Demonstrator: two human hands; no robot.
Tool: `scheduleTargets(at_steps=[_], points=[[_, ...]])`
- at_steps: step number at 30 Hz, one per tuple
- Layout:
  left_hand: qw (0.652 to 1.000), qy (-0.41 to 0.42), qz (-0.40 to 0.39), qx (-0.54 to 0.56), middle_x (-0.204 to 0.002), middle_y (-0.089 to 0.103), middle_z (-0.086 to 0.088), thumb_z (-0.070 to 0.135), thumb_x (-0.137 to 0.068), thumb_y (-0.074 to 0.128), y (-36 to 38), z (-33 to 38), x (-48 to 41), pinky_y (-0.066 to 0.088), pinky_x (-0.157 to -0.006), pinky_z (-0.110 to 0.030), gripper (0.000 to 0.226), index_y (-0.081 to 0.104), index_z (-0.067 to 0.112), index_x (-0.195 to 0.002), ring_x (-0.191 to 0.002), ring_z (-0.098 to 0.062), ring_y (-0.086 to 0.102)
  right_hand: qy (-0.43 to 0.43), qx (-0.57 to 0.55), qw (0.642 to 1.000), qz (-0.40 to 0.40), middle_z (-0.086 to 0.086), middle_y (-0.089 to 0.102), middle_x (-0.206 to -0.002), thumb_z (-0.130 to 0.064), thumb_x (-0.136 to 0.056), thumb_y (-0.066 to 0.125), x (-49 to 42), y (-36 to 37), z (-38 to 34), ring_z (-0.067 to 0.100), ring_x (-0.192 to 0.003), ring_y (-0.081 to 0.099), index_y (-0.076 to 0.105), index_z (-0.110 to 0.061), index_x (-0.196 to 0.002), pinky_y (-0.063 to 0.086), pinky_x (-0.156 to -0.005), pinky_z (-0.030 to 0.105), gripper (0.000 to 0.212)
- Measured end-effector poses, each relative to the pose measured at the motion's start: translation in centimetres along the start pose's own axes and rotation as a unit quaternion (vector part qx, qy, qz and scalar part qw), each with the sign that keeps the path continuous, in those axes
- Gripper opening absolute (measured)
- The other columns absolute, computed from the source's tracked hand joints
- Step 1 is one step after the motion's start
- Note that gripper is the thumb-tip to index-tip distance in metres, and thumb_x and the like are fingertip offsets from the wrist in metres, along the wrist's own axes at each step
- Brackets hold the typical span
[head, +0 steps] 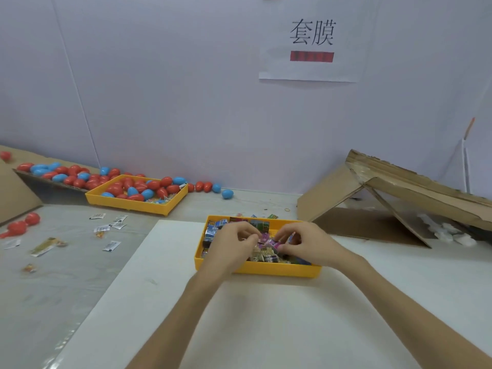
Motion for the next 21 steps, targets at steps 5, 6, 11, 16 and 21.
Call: scheduleTargets(at_steps=[5, 6, 11, 16, 21], points=[[0.999, 0.014, 0.021, 0.02, -0.092, 0.073, 0.007, 0.017, -0.097, 0.061, -3.0, -0.6, -1.9, 0.051, -0.071, -0.017, 0.023, 0.072, 0.034, -0.086, -0.088, -0.005, 0.067, -0.02, 0.023, 0.999, -0.014, -0.015, 0.067, -0.098, -0.03, -0.093, 0.071, 0.0, 0.0, 0.6, 0.004, -0.082, 0.059, 0.073, -0.033, -0.111, 0.046, -0.067, 0.015, 0.018], [0.998, 0.026, 0.044, 0.023, -0.09, 0.073, 0.008, 0.015, -0.097, 0.06, -4.0, -0.9, -2.3, 0.052, -0.07, -0.017, 0.025, 0.07, 0.035, -0.084, -0.085, -0.004, 0.068, -0.03, 0.018, 0.999, -0.018, -0.017, 0.066, -0.099, -0.025, -0.092, 0.072, 0.2, -0.1, 0.6, 0.003, -0.085, 0.06, 0.072, -0.034, -0.111, 0.047, -0.07, 0.016, 0.022], [0.981, 0.052, 0.167, -0.087, -0.094, 0.074, -0.001, 0.004, -0.095, 0.055, -7.8, -3.0, -6.0, 0.057, -0.08, -0.03, 0.024, 0.072, 0.02, -0.097, -0.084, -0.014, 0.068, -0.082, -0.011, 0.996, 0.009, -0.009, 0.07, -0.089, -0.004, -0.082, 0.079, 0.9, -0.3, 1.2, 0.005, -0.08, 0.066, 0.077, -0.027, -0.09, 0.05, -0.069, 0.019, 0.025], [0.934, 0.005, 0.178, -0.31, -0.12, 0.07, -0.01, 0.009, -0.095, 0.058, -10.3, -6.5, -9.8, 0.053, -0.091, -0.042, 0.031, 0.068, 0.013, -0.124, -0.11, -0.029, 0.064, -0.142, 0.028, 0.989, 0.043, -0.007, 0.067, -0.096, -0.007, -0.08, 0.082, 0.8, 0.3, 1.2, 0.008, -0.079, 0.062, 0.08, -0.022, -0.083, 0.046, -0.069, 0.017, 0.015], [0.876, -0.079, 0.143, -0.453, -0.123, 0.064, -0.013, 0.017, -0.097, 0.056, -13.0, -9.9, -12.0, 0.048, -0.093, -0.047, 0.03, 0.061, 0.011, -0.126, -0.116, -0.035, 0.057, -0.196, 0.079, 0.973, 0.089, -0.004, 0.061, -0.092, -0.004, -0.077, 0.084, 1.1, 0.3, 0.8, 0.006, -0.078, 0.058, 0.079, -0.019, -0.08, 0.047, -0.07, 0.027, 0.016]])
Point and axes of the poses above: each hand's wrist, its own x-axis away from the middle knuckle, its own y-axis out of the palm, z = x × y, the point moved 1 cm from there along -x, towards the middle knuckle
